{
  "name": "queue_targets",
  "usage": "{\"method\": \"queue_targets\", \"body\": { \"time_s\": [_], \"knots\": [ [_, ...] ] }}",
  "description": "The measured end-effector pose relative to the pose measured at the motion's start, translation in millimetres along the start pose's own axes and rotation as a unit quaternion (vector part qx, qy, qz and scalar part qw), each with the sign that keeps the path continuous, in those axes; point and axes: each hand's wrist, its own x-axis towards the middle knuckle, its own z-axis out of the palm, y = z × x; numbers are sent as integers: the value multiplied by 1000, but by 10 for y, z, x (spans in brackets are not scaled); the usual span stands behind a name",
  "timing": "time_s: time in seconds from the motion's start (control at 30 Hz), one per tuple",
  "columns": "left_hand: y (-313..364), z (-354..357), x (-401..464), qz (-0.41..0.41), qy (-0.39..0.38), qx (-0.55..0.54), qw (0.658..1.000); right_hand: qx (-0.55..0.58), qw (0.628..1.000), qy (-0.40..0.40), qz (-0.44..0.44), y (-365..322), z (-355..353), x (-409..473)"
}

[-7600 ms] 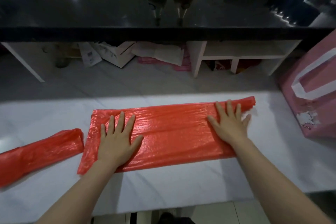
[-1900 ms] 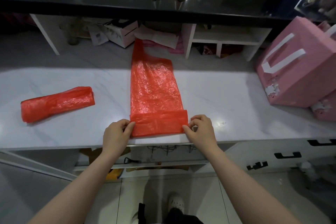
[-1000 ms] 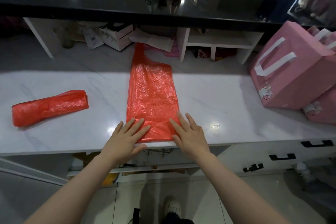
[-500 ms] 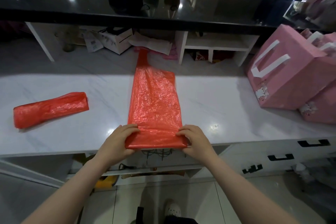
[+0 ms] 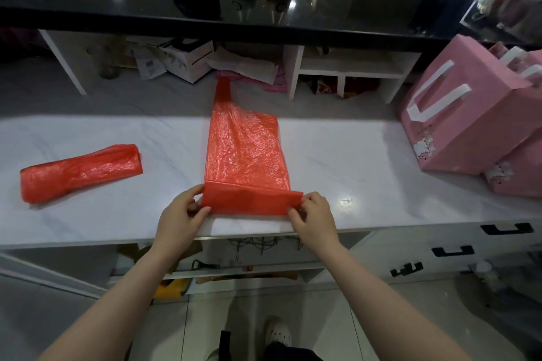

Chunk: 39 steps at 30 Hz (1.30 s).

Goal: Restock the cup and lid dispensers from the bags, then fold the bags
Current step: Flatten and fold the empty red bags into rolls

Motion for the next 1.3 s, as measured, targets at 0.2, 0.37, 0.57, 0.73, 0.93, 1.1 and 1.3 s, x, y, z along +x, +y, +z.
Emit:
{"method": "queue_targets", "body": {
  "time_s": [0.2,0.37,0.57,0.73,0.93,1.1,1.3],
  "knots": [
    [-13,39,13,-29,6,-29,999,-28,999,33,30,-71,33,102],
    [-30,42,7,-43,8,-70,997,-42,999,9,8,-5,45,82],
    [-34,-15,28,-46,-50,-74,995,-36,999,-10,-9,18,33,91],
    [-18,9,43,-34,-48,-8,998,-45,999,-23,7,15,24,103],
    [-24,23,21,-45,-54,14,997,-3,1000,17,9,21,34,57],
    [-49,-10,52,-59,-30,99,993,-15,1000,20,6,2,39,56],
    [-29,20,-5,-65,30,108,992,-53,998,10,10,-89,20,38]
  ]
}}
